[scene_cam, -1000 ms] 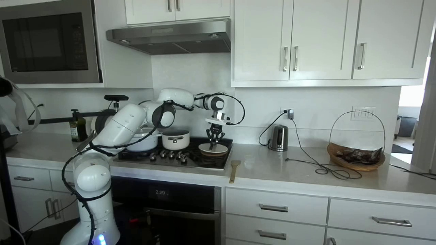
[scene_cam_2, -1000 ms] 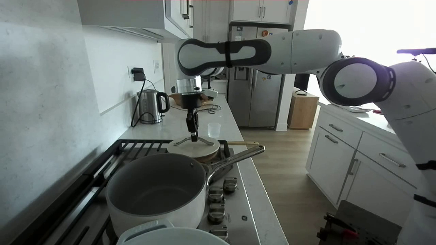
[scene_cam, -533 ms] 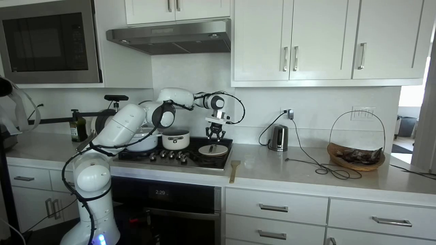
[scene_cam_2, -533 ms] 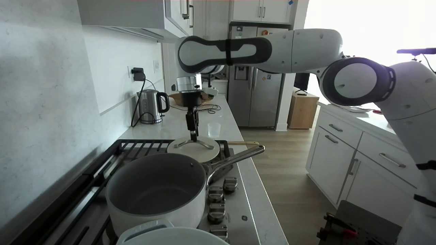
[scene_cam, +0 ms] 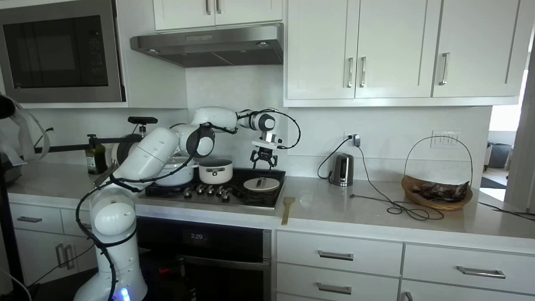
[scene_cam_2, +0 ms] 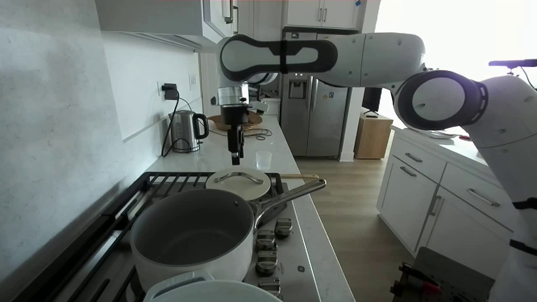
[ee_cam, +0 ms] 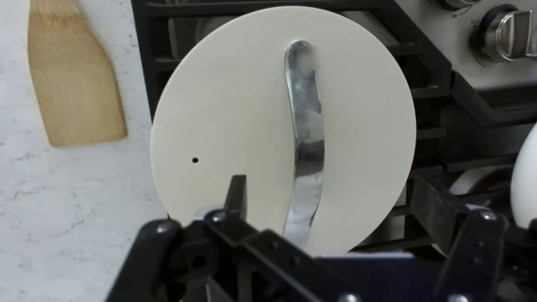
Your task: Remove the lid from the pot on the right side of the stove
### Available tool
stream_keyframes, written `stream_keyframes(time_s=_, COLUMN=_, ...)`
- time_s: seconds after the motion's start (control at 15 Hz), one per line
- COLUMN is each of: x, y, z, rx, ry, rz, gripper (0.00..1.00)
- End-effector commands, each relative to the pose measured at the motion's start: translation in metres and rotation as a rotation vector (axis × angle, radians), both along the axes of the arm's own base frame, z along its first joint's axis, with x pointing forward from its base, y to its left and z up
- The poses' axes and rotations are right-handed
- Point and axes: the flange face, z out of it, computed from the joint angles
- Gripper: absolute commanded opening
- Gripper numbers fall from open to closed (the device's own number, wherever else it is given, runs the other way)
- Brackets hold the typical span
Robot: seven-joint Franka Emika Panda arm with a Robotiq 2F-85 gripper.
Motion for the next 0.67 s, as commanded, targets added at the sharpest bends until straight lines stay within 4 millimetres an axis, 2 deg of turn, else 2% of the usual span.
stream_keyframes(time_s=0.0, x=-0.008, y=0.002, z=0.03, rx=0.025, ry=-0.007, rz=0.02, gripper=1.0)
stream_keyframes(time_s=0.6, x=-0.052, y=0.031, z=0.117, rx=0.046, ry=-0.107, rz=0.159, gripper=1.0)
